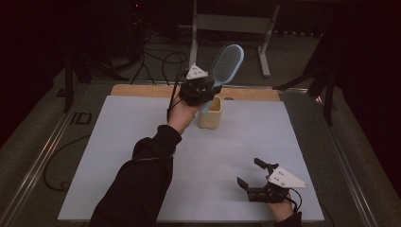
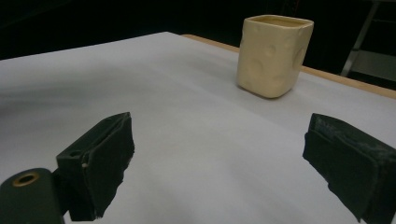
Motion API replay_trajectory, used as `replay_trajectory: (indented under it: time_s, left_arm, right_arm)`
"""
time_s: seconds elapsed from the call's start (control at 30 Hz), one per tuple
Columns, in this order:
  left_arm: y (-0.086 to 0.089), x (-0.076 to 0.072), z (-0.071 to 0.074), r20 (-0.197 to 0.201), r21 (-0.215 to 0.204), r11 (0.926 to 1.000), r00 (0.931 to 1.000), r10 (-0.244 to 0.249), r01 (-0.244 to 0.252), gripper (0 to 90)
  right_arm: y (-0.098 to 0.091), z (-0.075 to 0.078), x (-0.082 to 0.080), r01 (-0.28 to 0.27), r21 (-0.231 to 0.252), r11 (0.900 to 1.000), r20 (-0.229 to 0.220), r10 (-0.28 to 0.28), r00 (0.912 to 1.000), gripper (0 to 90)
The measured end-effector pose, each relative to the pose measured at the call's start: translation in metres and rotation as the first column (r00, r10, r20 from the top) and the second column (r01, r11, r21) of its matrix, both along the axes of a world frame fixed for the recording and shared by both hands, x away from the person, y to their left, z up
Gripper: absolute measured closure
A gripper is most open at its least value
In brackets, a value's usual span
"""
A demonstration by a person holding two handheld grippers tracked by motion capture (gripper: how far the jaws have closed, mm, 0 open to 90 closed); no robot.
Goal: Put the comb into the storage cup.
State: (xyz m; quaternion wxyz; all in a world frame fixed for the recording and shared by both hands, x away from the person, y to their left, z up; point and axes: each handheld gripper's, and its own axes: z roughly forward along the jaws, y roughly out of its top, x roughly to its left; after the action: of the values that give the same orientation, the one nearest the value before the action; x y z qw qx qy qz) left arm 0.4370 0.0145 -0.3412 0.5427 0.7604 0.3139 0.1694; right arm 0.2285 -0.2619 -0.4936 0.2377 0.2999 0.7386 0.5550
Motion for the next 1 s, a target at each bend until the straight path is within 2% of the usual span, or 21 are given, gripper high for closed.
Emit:
replay_trajectory:
  time_s: [0.23, 0.43, 0.5, 0.6, 0.8, 0.9, 1.0]
  left_arm:
    - [-0.006, 0.010, -0.002, 0.016, -0.015, 0.9997, 0.9997, 0.021, -0.021, 70.1]
    - [-0.010, 0.022, -0.011, 0.030, -0.053, 0.9981, 0.9990, 0.034, -0.032, 70.1]
    - [-0.011, 0.025, -0.014, 0.026, -0.070, 0.9964, 0.9984, 0.050, -0.048, 70.1]
    - [-0.012, 0.031, -0.018, 0.010, -0.071, 0.9949, 0.9973, 0.073, -0.072, 70.1]
    - [-0.014, 0.043, -0.025, 0.013, -0.103, 0.9919, 0.9971, 0.076, -0.074, 70.1]
    - [-0.016, 0.048, -0.028, 0.001, -0.093, 0.9921, 0.9965, 0.084, -0.084, 70.1]
    - [-0.017, 0.051, -0.034, 0.006, -0.099, 0.9922, 0.9970, 0.077, -0.076, 70.1]
  right_arm:
    - [0.000, 0.000, 0.000, 0.001, 0.002, 1.0000, -0.002, -0.001, 1.0000, 8.3]
    - [-0.001, 0.000, 0.000, 0.000, 0.008, 1.0000, -0.003, 0.000, 1.0000, 8.4]
    - [-0.001, 0.000, 0.000, -0.001, 0.009, 1.0000, -0.005, 0.001, 1.0000, 8.4]
    - [-0.002, 0.000, 0.000, -0.004, 0.014, 0.9999, -0.006, 0.004, 1.0000, 8.3]
    - [-0.001, -0.001, 0.000, -0.009, 0.015, 0.9998, -0.006, 0.009, 0.9999, 8.3]
    - [-0.001, 0.000, 0.000, -0.008, 0.018, 0.9998, -0.005, 0.008, 1.0000, 8.4]
    - [-0.001, 0.000, 0.001, -0.011, 0.024, 0.9997, -0.007, 0.011, 0.9999, 8.3]
